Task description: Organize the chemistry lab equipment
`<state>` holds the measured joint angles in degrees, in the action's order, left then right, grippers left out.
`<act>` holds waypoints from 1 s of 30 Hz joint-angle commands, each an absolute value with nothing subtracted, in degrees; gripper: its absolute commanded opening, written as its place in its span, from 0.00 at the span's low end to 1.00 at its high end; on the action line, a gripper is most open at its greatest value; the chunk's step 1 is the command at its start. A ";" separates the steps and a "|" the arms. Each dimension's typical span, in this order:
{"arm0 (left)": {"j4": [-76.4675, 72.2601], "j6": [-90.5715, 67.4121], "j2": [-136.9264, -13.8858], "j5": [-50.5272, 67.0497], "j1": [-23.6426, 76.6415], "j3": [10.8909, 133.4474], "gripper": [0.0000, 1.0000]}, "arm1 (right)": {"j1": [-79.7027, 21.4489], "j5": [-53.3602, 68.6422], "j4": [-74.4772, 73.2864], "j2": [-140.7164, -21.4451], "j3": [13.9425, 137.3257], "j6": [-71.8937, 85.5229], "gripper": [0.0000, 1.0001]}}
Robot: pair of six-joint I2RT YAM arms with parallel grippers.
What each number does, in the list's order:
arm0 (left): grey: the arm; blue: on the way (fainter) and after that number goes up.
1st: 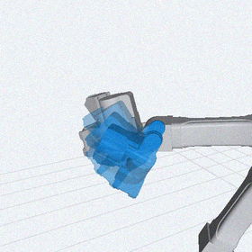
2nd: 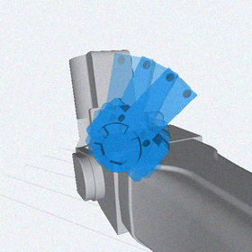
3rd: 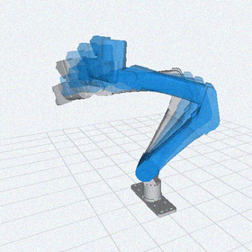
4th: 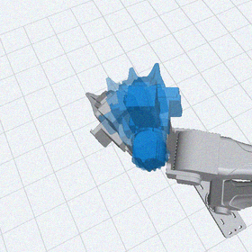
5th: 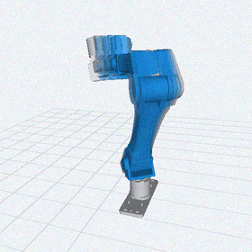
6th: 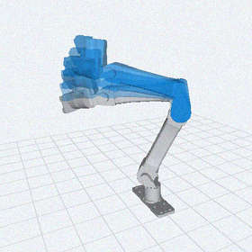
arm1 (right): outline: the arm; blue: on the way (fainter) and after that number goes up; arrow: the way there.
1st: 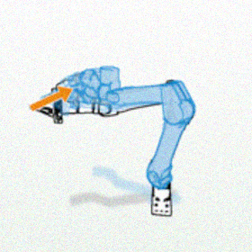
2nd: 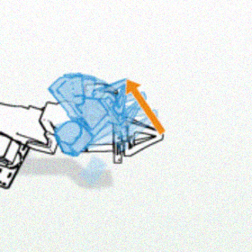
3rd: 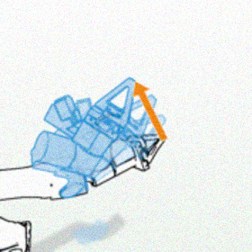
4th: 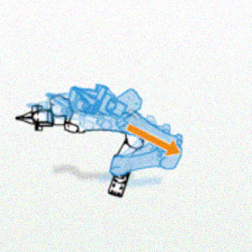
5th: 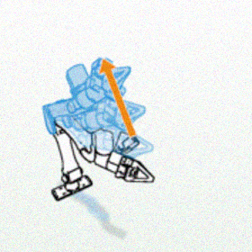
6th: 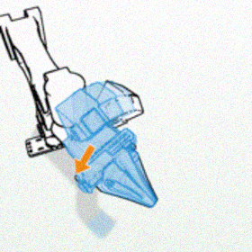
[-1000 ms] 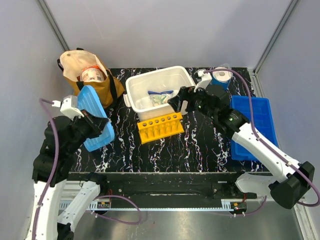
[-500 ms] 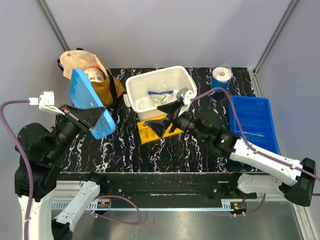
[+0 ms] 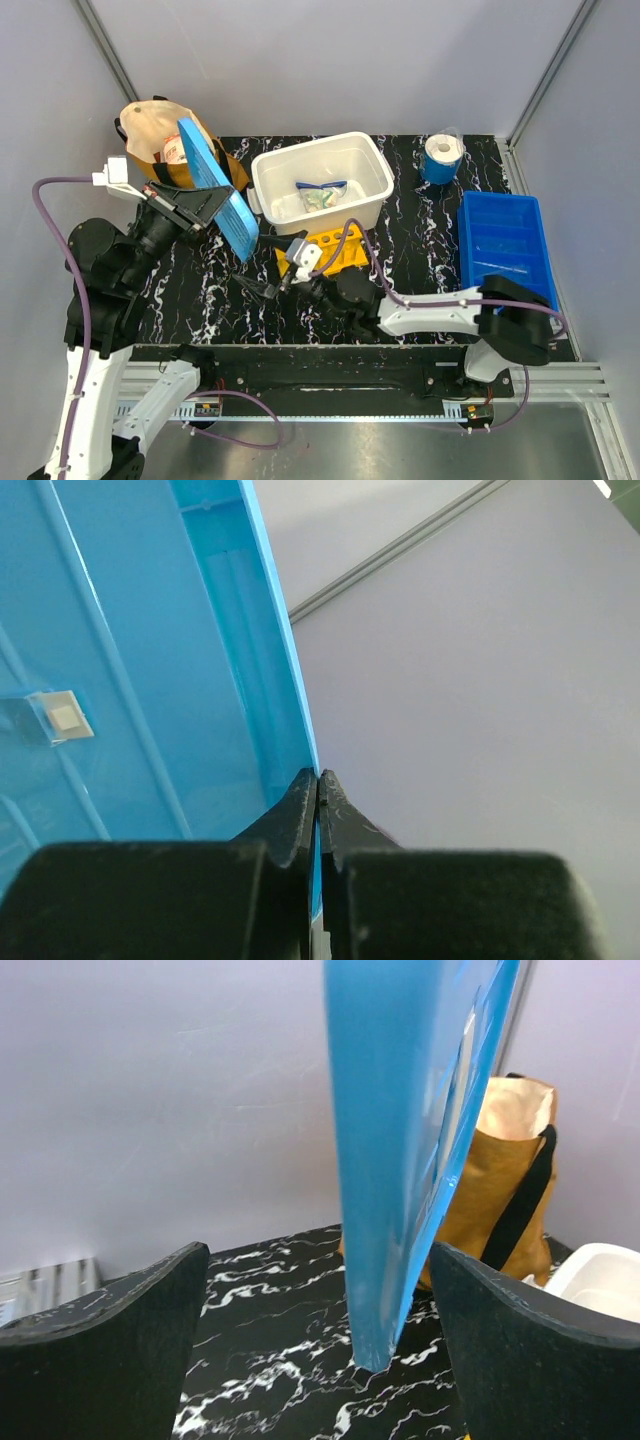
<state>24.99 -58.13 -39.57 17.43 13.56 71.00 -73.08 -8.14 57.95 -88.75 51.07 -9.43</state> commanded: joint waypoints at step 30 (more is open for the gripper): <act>14.49 -61.27 -39.10 22.93 14.33 68.02 0.54 | -68.04 -24.10 68.14 -93.10 63.37 -45.53 0.00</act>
<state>15.97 -63.88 -37.76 20.60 14.22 68.20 -70.52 -25.80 71.59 -101.58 61.19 -38.35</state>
